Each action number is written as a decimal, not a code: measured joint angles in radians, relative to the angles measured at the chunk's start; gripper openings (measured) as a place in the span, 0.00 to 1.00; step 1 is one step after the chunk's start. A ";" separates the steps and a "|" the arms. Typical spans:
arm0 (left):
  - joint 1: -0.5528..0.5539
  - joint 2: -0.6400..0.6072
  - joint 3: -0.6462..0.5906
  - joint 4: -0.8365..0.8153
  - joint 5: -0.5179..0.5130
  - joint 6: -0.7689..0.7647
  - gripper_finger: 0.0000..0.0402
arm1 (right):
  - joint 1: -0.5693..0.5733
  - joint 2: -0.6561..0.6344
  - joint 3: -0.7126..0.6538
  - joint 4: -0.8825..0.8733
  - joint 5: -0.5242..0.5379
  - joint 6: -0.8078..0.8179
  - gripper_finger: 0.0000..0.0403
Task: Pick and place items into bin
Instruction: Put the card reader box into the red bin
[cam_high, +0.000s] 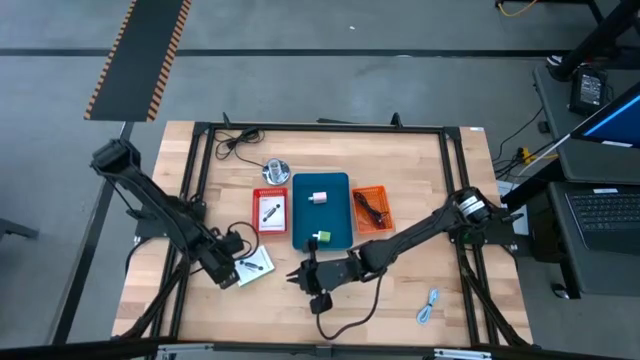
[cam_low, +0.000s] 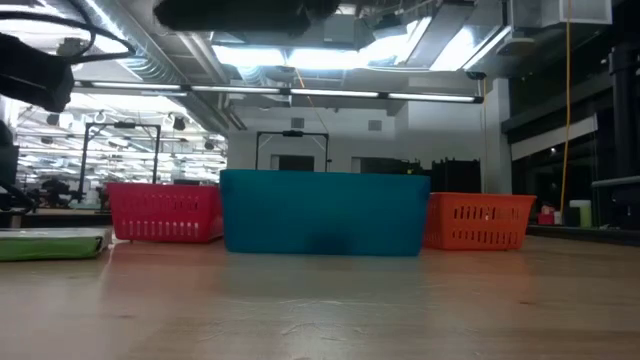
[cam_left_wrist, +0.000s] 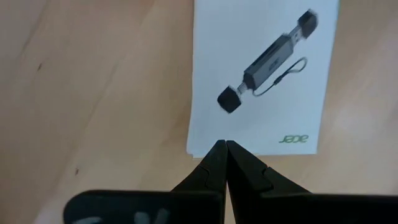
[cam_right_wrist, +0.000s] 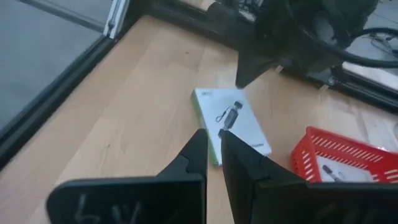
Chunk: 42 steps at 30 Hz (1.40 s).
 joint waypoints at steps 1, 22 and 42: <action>0.000 0.005 0.000 0.001 0.008 0.000 0.01 | 0.000 0.004 -0.001 -0.009 0.000 -0.002 0.07; 0.000 0.028 0.000 0.007 0.012 0.000 0.00 | -0.008 0.024 -0.001 0.003 0.000 -0.002 0.07; 0.000 0.110 0.004 0.005 0.026 0.004 0.01 | -0.008 0.024 -0.001 0.002 0.000 -0.002 0.07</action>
